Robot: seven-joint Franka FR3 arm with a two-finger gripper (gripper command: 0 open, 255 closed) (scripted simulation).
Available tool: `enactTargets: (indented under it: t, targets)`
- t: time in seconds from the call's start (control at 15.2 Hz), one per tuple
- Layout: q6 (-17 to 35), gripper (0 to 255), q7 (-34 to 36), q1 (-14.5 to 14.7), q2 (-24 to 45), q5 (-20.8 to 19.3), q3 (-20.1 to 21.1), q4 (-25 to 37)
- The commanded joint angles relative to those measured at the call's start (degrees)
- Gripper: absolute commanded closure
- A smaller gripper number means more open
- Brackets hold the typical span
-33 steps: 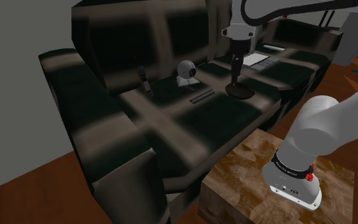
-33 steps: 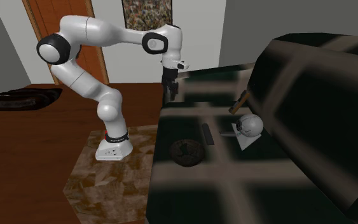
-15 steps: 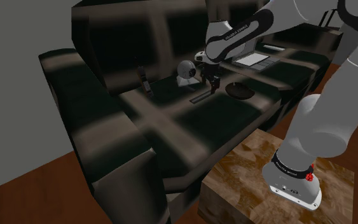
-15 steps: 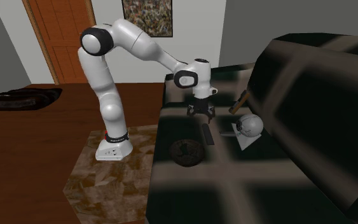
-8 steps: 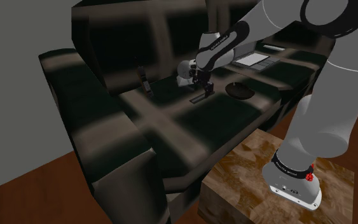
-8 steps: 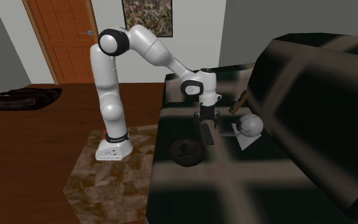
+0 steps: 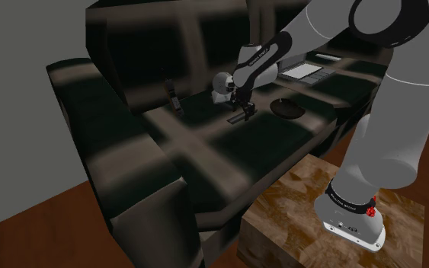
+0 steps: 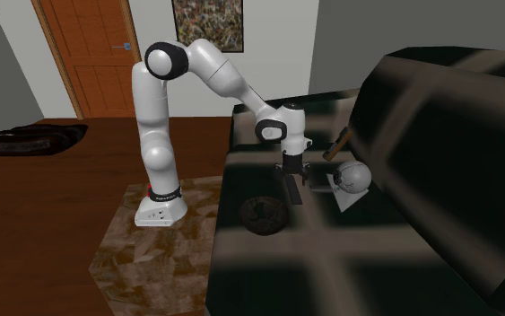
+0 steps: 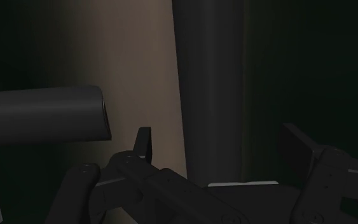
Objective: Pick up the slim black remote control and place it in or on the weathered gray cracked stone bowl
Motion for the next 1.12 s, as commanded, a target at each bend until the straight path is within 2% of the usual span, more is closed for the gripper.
enactTargets:
  t: [0.0, 0.13, 0.2, 0.79, 1.06]
  targets:
    - [0.05, 0, -0.02, 0.00, 0.05, 0.04, 0.01, 0.00]
    - [0.05, 0, -0.02, 0.00, 0.05, 0.04, 0.01, 0.00]
    - [0.05, 255, -0.02, 0.00, 0.05, 0.04, 0.01, 0.01]
    - [0.05, 255, -0.02, 0.00, 0.05, 0.04, 0.01, 0.00]
    - [-2.92, 255, 1.27, 0.20, -2.32, -1.77, -0.26, 0.88]
